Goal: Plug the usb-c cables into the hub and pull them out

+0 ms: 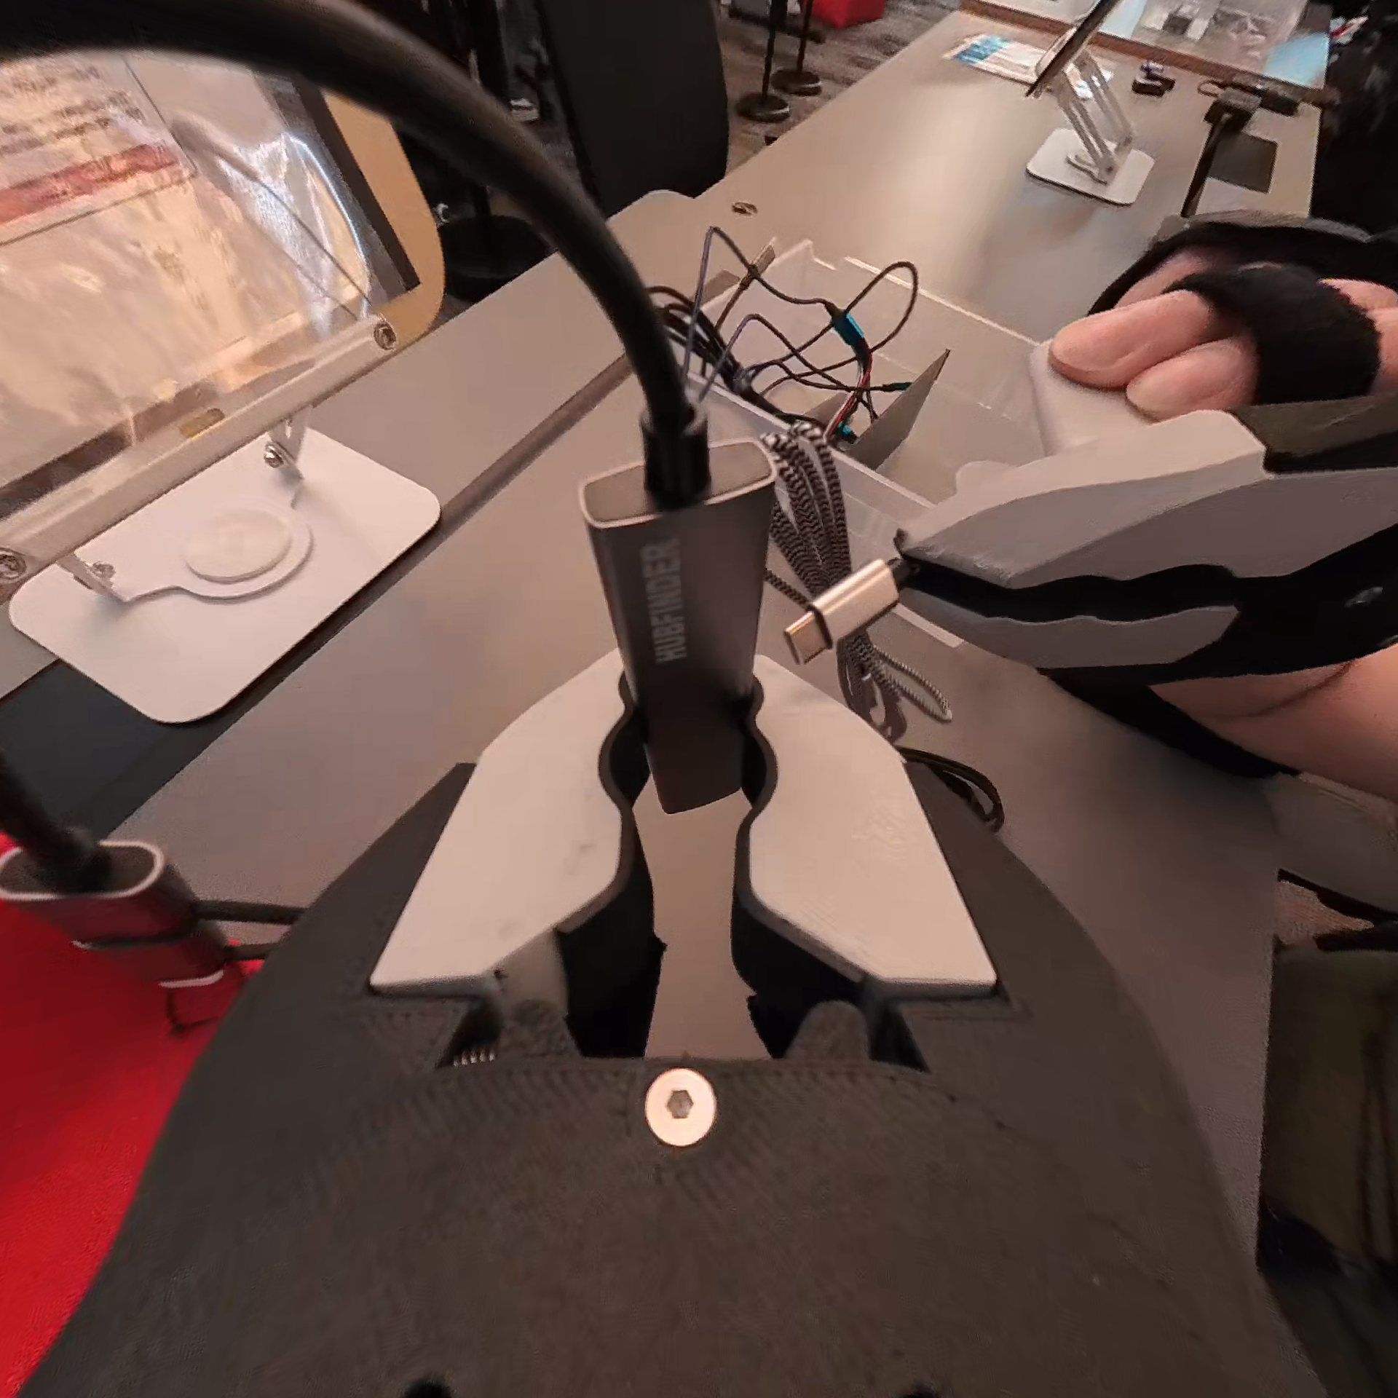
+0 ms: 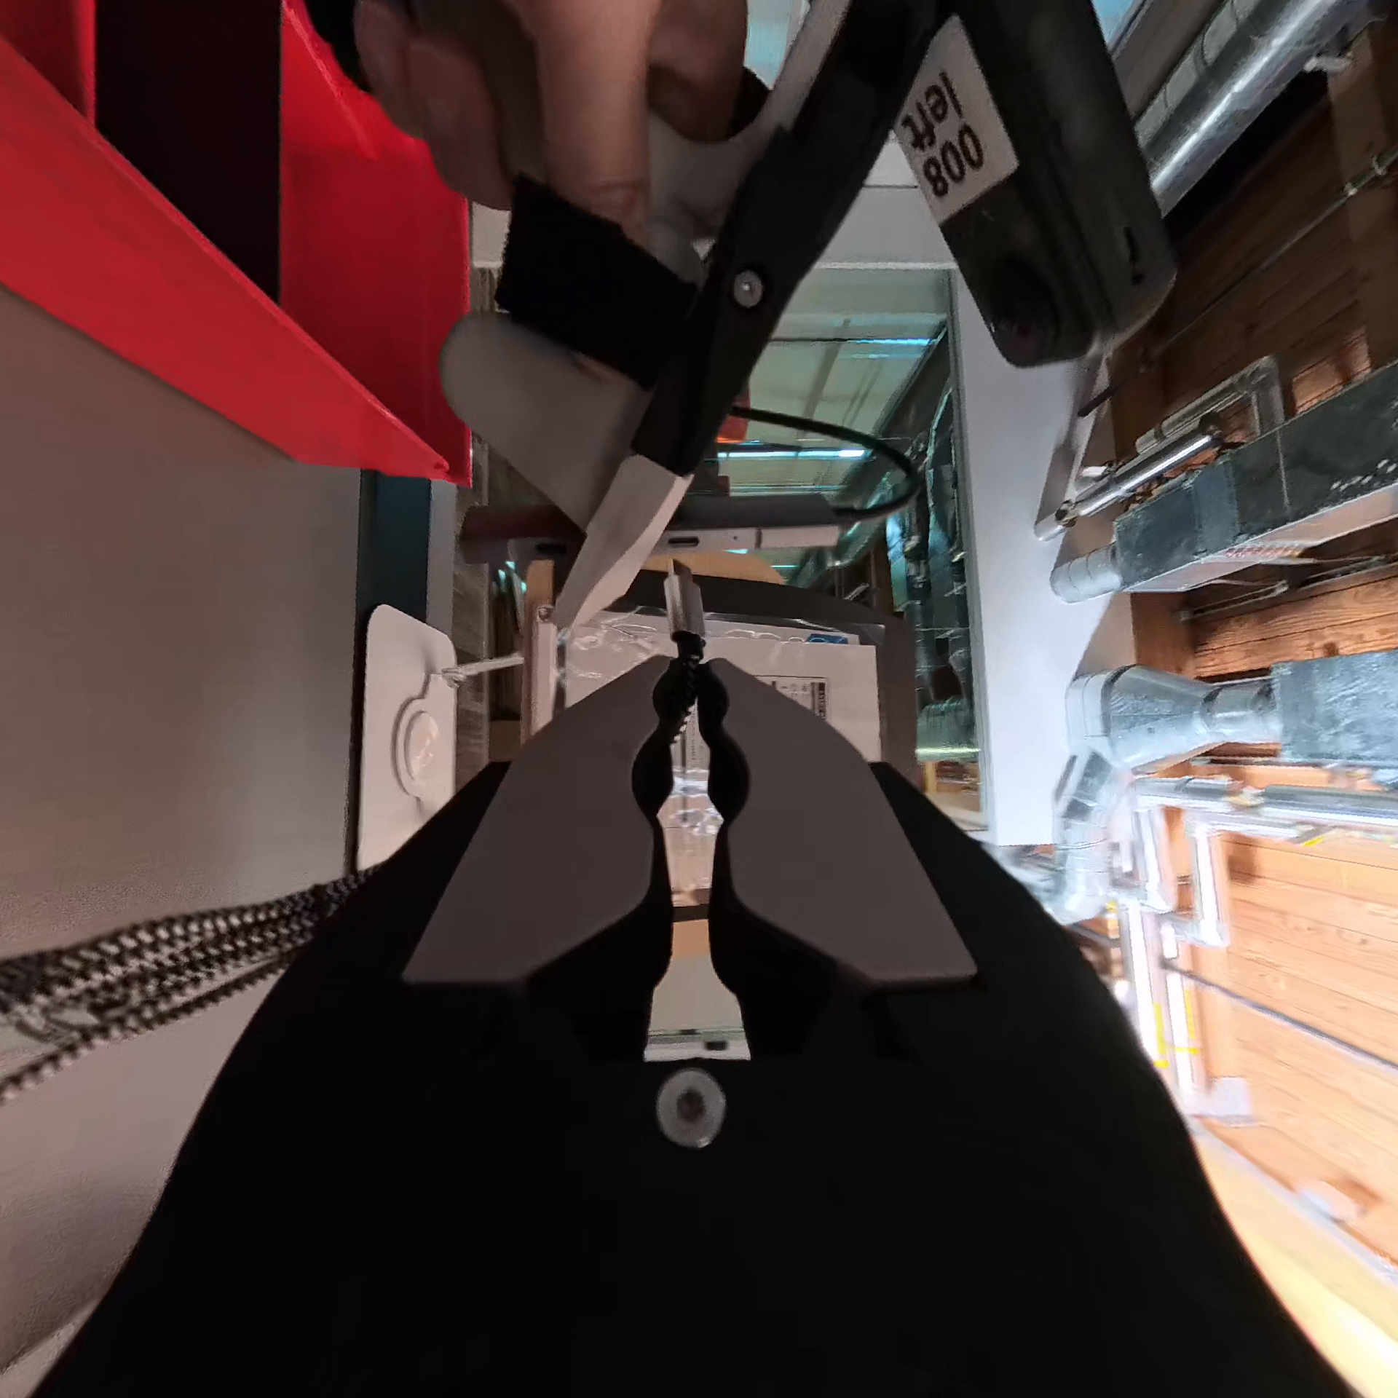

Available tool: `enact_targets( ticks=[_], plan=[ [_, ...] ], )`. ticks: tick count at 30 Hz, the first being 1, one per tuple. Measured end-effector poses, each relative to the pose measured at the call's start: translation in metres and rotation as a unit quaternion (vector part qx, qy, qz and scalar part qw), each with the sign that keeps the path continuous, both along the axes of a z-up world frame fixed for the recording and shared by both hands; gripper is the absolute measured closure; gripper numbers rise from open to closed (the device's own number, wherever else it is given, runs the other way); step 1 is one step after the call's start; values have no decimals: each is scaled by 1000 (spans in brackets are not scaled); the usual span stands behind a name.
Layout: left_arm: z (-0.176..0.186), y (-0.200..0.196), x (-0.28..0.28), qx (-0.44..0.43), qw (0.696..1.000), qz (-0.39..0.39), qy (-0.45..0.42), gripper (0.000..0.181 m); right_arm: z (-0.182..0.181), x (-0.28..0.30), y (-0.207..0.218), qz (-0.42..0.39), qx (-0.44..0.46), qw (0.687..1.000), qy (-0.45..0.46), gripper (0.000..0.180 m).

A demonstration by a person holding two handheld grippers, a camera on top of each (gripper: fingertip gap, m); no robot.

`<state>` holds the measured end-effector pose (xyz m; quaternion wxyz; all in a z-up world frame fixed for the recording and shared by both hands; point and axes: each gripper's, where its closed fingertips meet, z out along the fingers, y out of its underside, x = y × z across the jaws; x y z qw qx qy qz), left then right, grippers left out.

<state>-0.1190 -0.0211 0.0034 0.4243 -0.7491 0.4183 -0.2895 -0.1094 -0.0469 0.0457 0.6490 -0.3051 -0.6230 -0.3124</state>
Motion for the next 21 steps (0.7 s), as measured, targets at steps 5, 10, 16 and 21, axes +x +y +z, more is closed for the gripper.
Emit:
enact_targets(
  ticks=[5,10,16,21],
  plan=[
    [1,1,-1,2,1000,1,-2,160,2,3,6,34,-155,981,112,176],
    [2,5,-2,10,1000,6,-9,160,5,3,3,109,-341,906,226,177],
    [10,16,-5,63,997,36,-16,160,1,3,2,172,-627,680,339,177],
    [18,24,-3,142,988,61,-11,159,-10,4,12,190,-754,499,383,177]
  ],
)
